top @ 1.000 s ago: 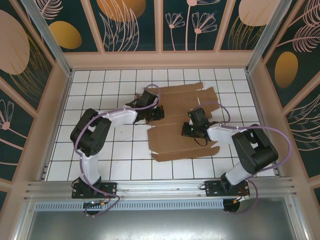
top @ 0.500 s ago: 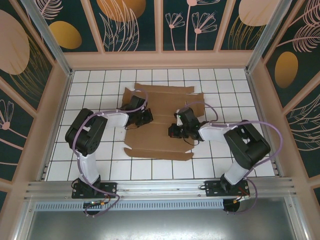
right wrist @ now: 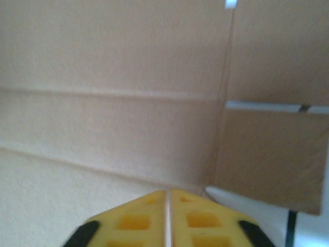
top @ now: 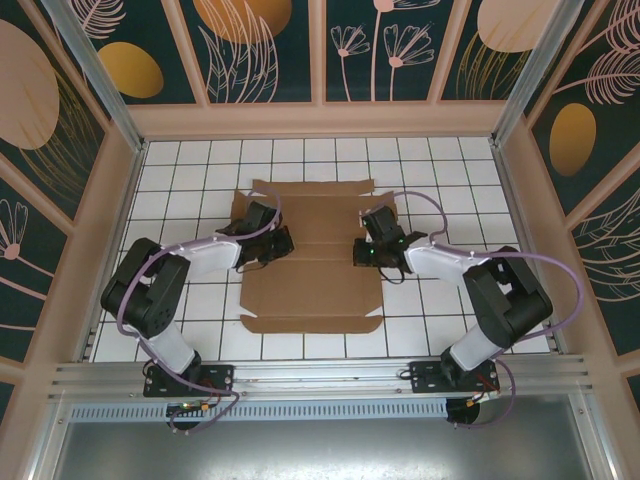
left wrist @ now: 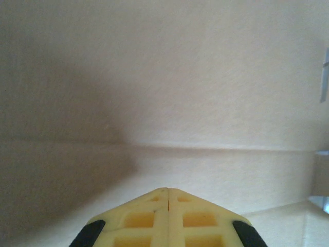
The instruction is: Fold the paper box
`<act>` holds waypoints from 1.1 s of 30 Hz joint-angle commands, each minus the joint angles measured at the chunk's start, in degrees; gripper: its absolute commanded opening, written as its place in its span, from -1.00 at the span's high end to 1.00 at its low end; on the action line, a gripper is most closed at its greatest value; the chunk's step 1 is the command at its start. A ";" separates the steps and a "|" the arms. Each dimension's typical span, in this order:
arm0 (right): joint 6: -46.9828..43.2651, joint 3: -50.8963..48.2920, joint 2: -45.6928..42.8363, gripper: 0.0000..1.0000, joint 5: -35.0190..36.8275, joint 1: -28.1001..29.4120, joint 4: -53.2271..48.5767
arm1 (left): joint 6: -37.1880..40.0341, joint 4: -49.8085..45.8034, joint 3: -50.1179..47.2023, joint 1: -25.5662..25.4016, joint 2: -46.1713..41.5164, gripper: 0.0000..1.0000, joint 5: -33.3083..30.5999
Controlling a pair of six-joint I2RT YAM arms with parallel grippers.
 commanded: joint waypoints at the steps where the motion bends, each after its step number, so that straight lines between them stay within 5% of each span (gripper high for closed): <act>1: -2.78 5.68 -4.22 0.43 0.63 -3.20 -0.70 | 3.60 -3.20 8.05 0.28 -1.36 1.00 -1.09; 3: -2.48 8.02 -3.96 0.20 -1.26 -6.33 -0.71 | 4.44 -4.17 11.12 0.27 0.12 1.00 0.02; 7: -1.97 11.56 -2.05 0.16 -6.70 -11.52 0.02 | 5.10 -5.72 14.59 0.53 4.05 1.00 1.31; 16: -7.44 24.56 11.46 -0.23 0.92 -17.55 -10.21 | 3.57 -3.81 16.17 4.18 11.10 1.00 7.62; 24: -9.61 24.14 19.59 -0.24 -13.24 -23.83 -6.71 | 3.28 -3.63 19.65 6.21 18.44 1.00 10.81; 33: -9.67 29.79 20.74 -0.24 -14.18 -24.63 -3.68 | 2.69 -1.75 22.62 6.65 18.61 1.00 10.93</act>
